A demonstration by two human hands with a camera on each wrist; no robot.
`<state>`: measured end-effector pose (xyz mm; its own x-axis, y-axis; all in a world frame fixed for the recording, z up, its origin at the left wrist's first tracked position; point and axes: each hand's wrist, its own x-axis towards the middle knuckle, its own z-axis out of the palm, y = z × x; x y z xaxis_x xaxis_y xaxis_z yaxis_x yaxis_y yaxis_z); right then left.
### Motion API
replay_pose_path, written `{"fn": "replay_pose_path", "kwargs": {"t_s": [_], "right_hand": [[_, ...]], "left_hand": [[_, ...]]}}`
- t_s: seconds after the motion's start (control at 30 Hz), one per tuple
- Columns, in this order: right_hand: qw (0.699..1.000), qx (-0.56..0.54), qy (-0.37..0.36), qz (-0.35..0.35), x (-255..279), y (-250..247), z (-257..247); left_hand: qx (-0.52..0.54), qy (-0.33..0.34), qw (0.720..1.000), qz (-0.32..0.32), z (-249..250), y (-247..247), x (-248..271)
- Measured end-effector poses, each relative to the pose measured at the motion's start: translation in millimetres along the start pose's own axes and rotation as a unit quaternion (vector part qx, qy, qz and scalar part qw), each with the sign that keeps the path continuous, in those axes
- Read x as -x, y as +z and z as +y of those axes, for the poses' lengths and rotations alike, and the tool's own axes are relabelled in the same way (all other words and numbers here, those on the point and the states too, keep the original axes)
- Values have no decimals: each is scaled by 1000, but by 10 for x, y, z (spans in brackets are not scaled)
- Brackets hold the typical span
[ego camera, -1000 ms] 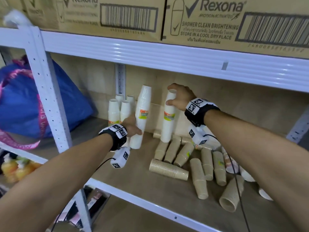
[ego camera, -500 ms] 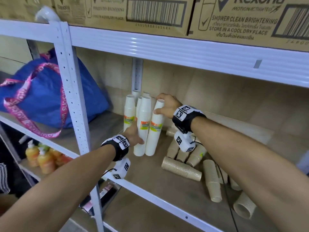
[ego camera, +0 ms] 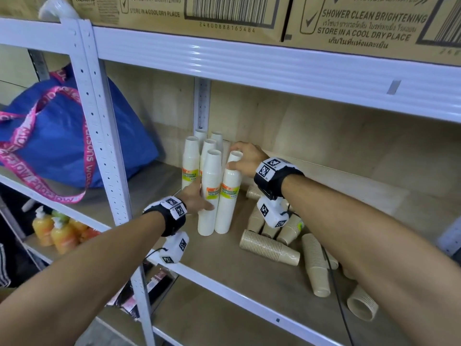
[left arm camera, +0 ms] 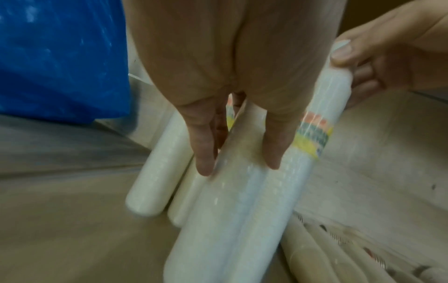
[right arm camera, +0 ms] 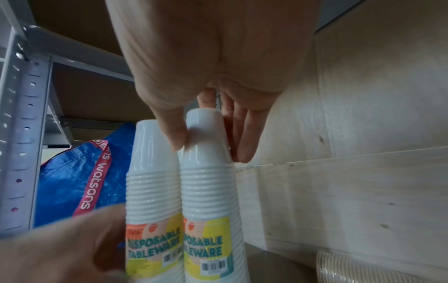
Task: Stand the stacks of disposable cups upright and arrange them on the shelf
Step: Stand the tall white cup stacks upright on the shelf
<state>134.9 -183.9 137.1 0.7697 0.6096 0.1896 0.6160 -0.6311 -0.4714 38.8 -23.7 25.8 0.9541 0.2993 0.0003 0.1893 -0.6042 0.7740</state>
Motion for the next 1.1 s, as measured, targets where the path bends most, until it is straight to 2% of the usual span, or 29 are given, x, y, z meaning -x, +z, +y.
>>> {"fn": "replay_pose_path", "kwargs": {"t_s": [0.23,0.4,0.67,0.93,1.1], "right_hand": [[1000,18,10,13,-62,-29,-77],[999,32,15,16,-90,-34,-132],[1000,26,-4,-18,-63,-94,-159],[1000,7,-5,-7,-77,-102,-171],[1000,-6,-2,-25,-99,-105,-187]], "left_hand": [[9,34,999,-4,676,-655,-55],[-17,32,999,17,1018,-815,-62],[-35,27,999,7,1082,-834,-132],[-49,21,999,-2,1112,-842,-136],[-74,23,997,-17,1165,-871,-121]]}}
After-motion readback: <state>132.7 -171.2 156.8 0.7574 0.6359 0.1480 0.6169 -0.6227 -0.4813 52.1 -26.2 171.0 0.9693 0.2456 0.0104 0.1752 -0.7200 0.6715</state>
